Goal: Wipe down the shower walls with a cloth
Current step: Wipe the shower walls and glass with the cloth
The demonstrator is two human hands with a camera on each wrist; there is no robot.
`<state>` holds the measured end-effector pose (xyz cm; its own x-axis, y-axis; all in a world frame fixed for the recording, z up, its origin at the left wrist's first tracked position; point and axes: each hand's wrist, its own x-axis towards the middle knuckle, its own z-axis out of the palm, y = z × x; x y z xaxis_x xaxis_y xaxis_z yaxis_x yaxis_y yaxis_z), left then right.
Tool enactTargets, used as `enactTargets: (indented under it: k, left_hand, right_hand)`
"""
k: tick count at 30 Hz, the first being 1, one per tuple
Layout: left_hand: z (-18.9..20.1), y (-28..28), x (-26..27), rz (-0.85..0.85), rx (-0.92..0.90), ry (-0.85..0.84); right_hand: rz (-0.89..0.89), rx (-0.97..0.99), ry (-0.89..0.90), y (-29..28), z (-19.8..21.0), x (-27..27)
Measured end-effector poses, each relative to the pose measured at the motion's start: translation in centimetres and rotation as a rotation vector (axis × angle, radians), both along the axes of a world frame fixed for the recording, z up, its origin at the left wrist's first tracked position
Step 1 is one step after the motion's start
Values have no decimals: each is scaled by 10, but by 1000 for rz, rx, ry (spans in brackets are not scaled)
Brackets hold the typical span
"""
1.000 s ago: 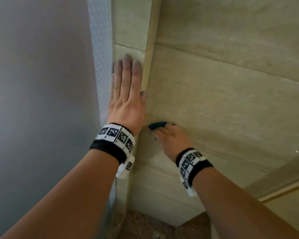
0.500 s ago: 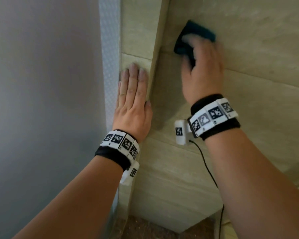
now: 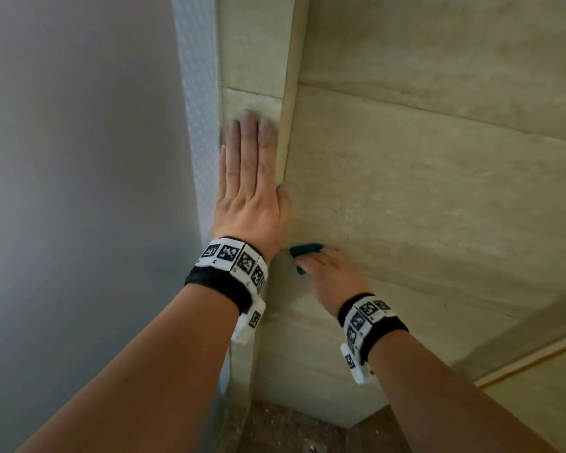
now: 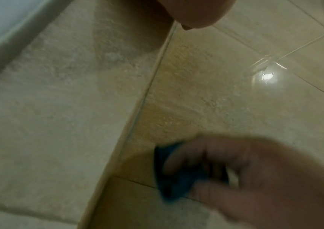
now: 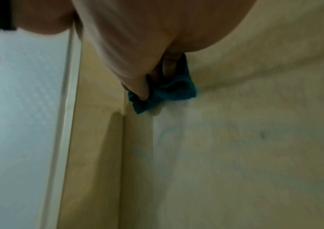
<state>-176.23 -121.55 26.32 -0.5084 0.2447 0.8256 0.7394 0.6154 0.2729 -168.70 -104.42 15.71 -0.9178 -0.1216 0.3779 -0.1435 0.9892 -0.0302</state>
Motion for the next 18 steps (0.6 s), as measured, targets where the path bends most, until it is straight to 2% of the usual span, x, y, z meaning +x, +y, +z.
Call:
enactTargets:
  k: [4, 7, 9, 10, 11, 13, 18]
  left_hand:
    - [0, 3, 1, 31, 15, -7]
    - [0, 5, 1, 52, 34, 6]
    - [-1, 6, 1, 60, 43, 4]
    - [-1, 6, 0, 61, 49, 6]
    - [-1, 6, 0, 61, 53, 12]
    - [-1, 6, -1, 59, 55, 26]
    - [-2, 7, -1, 62, 47, 21]
  right_hand:
    - [43, -8, 336, 12, 93, -4]
    - [-65, -125, 620, 19, 179, -3]
    - [-82, -175, 774, 22, 212, -3]
    - [-81, -173, 812, 21, 215, -4]
    - [-86, -160, 805, 19, 210, -5]
    - [-90, -128, 685, 18, 174, -7]
    - [-43, 2, 190, 15, 12, 8]
